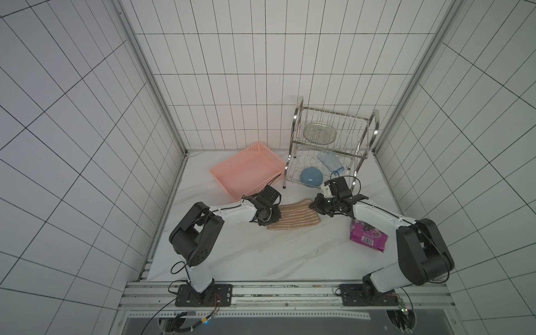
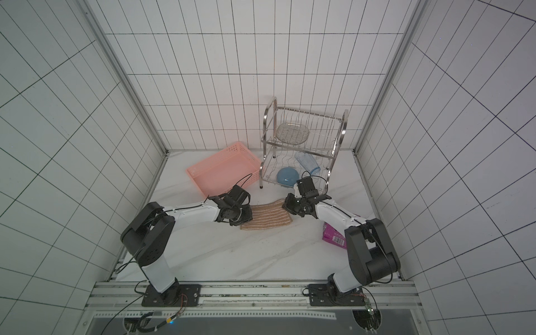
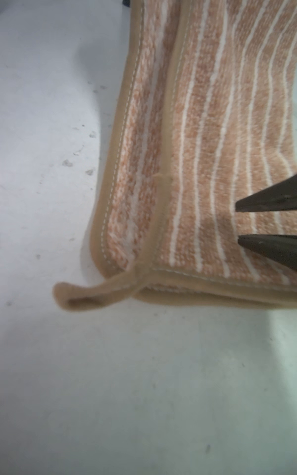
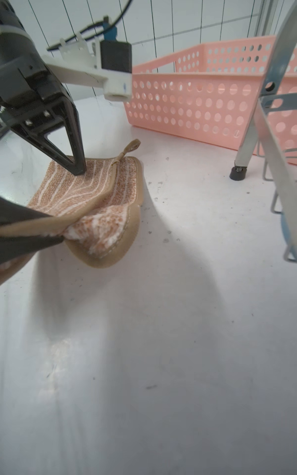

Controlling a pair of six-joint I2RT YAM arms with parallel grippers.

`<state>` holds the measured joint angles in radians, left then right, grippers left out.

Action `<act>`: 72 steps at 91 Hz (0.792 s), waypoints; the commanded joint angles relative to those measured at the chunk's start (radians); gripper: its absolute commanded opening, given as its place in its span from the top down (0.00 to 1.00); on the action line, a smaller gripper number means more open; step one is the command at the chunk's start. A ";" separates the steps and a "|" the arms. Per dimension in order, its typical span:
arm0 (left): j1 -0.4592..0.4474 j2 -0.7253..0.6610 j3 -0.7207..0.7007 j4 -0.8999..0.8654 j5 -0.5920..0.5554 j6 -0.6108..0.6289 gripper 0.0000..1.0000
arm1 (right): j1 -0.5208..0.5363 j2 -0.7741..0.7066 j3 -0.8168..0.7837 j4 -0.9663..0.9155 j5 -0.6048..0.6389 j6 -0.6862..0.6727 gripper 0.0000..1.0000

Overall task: Fold the square dishcloth
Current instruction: Fold the cleaning item at the center of the board.

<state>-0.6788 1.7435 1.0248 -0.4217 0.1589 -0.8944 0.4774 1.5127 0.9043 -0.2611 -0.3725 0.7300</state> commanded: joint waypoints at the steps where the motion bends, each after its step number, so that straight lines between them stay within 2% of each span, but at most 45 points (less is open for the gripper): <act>1: 0.001 -0.075 0.014 -0.020 -0.003 -0.009 0.80 | 0.055 0.007 0.083 -0.203 0.169 -0.027 0.96; 18: 0.015 -0.197 0.003 -0.074 -0.073 -0.025 0.78 | 0.146 0.063 0.200 -0.338 0.319 -0.045 0.97; 32: 0.087 -0.263 -0.104 -0.038 -0.035 -0.066 0.77 | 0.200 0.125 0.286 -0.409 0.410 -0.050 0.96; 54: 0.108 -0.202 -0.196 0.010 0.014 -0.064 0.78 | 0.276 0.235 0.419 -0.510 0.489 -0.049 0.96; 72: 0.110 -0.149 -0.226 0.102 0.090 -0.076 0.85 | 0.325 0.288 0.484 -0.547 0.521 -0.041 0.95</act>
<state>-0.5686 1.5749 0.8043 -0.4072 0.1967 -0.9623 0.7738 1.7702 1.3437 -0.7380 0.0944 0.6888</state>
